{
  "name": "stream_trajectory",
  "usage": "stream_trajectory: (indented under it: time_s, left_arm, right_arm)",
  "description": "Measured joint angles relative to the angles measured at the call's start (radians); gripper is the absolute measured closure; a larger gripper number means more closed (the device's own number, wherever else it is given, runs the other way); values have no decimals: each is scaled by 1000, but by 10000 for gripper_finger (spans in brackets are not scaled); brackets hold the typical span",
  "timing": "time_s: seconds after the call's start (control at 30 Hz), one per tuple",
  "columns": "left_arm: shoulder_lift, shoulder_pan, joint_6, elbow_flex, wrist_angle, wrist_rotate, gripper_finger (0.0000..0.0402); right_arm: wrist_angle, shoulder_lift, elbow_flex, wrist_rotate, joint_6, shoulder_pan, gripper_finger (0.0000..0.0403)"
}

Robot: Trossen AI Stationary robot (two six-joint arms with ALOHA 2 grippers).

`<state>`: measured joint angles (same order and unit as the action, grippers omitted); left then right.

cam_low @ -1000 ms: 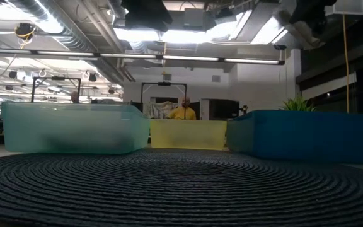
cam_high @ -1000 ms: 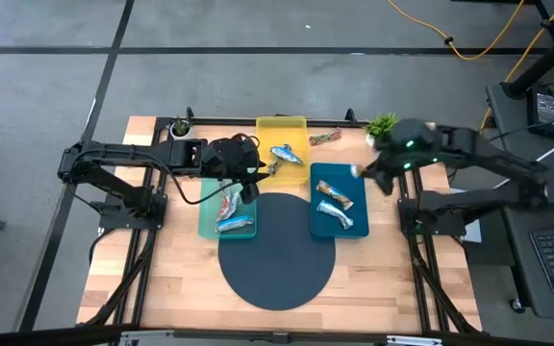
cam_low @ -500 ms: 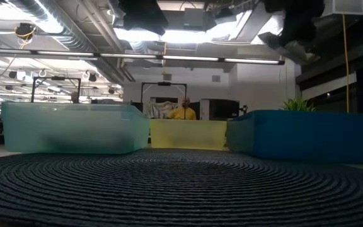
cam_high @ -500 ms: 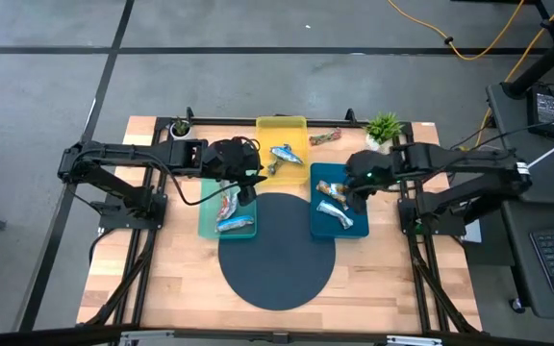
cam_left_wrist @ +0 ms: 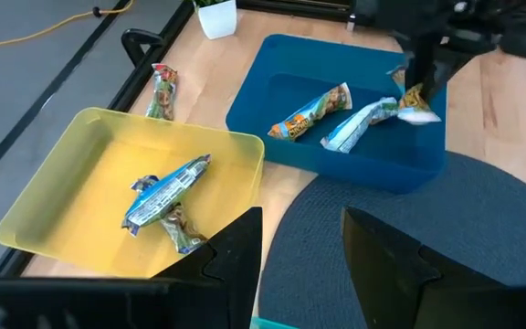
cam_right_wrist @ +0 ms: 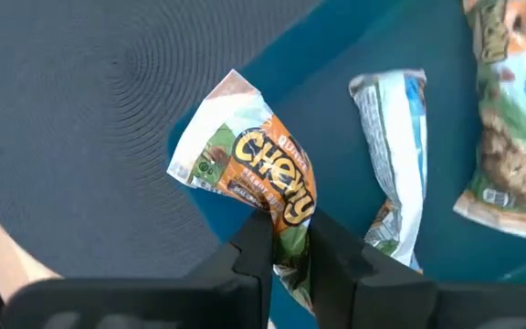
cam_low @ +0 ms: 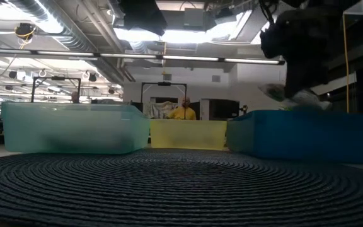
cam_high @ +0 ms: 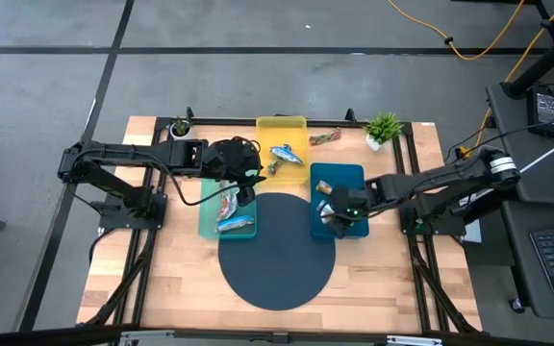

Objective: Pick and place Granola Bars by type
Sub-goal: Put the orange granola bar into the blue bin, then put the red granola bar into the light blue bin

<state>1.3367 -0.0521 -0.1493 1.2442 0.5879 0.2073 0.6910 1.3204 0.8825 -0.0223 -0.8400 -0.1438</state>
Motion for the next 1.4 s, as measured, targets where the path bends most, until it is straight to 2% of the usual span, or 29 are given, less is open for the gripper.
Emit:
stream_trajectory:
  time_s: [0.23,0.37,0.53,0.63,0.73,0.87,0.97,1.2,1.4]
  left_arm:
    - [3,0,6,-1,-1,0,258]
    - [4,0,17,-33,-62,2,258]
    - [4,0,16,-60,-105,-38,258]
    - [5,0,16,-61,-107,-55,258]
    - [5,0,15,-61,-106,-56,258]
    - [5,0,13,-61,-106,-58,258]
    - [5,-1,5,-61,-106,-94,258]
    - [5,-1,6,-61,-107,-121,258]
    - [5,-3,39,-61,-114,-84,258]
  right_arm:
    - [-85,0,-85,-2,-117,-6,346]
    - [-117,0,-125,-2,-176,-6,346]
    - [-136,-1,-133,5,-171,-6,341]
    - [-189,-2,-133,20,-166,-6,316]
    - [-232,-2,-133,24,-172,-6,274]
    - [-229,-6,-133,26,-224,-6,222]
    - [-223,-9,-130,27,-255,-6,199]
    - [-121,-10,-35,6,-184,-5,200]
    - [110,-10,154,-123,-73,-6,216]
